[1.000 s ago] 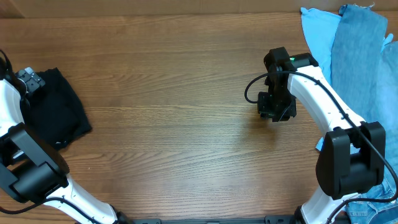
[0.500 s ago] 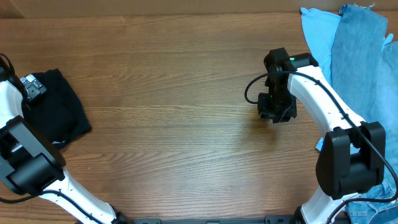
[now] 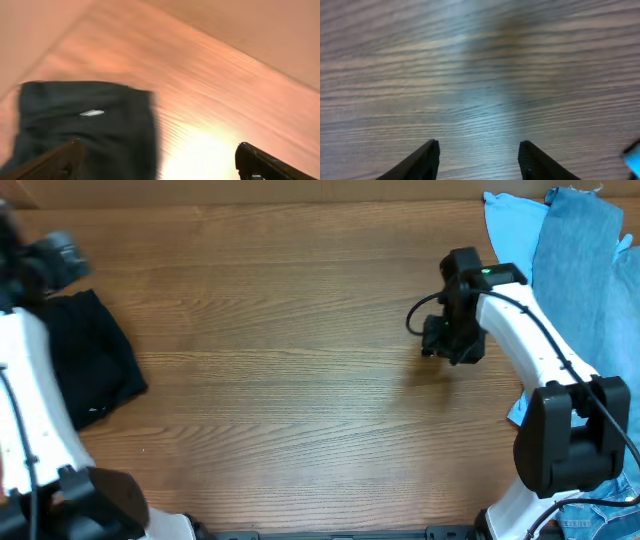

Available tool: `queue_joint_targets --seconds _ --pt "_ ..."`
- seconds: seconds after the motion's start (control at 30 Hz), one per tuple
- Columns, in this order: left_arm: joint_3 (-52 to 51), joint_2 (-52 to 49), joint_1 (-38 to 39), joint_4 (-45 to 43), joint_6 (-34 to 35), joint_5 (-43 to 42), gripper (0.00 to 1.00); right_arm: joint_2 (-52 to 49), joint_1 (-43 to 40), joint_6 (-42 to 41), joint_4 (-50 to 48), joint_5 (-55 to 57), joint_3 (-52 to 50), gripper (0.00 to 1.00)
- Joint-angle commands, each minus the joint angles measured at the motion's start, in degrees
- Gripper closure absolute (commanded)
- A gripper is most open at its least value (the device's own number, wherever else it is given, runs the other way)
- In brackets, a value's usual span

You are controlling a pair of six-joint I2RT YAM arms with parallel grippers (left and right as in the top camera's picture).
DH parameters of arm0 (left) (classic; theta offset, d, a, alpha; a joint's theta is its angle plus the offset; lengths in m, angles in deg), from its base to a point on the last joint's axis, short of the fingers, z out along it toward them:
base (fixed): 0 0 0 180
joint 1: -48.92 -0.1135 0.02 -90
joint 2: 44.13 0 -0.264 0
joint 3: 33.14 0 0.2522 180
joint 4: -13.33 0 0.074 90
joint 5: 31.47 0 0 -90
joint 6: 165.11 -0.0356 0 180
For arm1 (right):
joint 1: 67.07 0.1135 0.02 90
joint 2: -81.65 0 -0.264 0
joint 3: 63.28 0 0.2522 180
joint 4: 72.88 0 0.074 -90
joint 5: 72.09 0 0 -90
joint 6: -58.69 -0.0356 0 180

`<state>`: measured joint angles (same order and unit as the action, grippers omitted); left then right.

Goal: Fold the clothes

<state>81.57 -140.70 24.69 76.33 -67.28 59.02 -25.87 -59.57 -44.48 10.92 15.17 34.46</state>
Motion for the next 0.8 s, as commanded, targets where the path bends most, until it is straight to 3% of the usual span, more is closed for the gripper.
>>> queue_joint_targets --seconds 0.0,0.03,0.07,0.23,0.47,0.6,0.77 --pt "0.9 2.6 11.9 3.5 -3.0 1.3 0.00 1.0 -3.3 1.9 -0.4 -0.1 5.5 0.39" --pt "0.9 2.7 16.5 5.5 -3.7 2.8 0.00 1.1 -4.5 3.3 -0.5 -0.1 7.1 0.31" --pt "0.8 2.4 20.3 7.4 -3.3 2.2 0.00 1.1 -5.5 4.3 -1.3 -0.2 8.3 0.00" --pt "0.8 0.7 29.8 13.9 -3.1 -3.1 0.00 1.3 -7.8 4.7 -0.8 -3.4 8.8 0.00" --pt "0.7 3.3 32.0 26.1 -3.2 -3.9 0.00 13.0 -9.6 4.4 3.7 -3.3 8.6 0.00" --pt "-8.7 16.5 38.0 21.1 -3.1 2.4 0.00 28.0 -9.6 4.1 0.3 -3.3 1.7 0.00" --pt "-34.8 44.0 43.2 7.1 -1.1 5.6 0.00 56.7 -9.5 2.7 -11.8 -2.9 -21.0 0.00"
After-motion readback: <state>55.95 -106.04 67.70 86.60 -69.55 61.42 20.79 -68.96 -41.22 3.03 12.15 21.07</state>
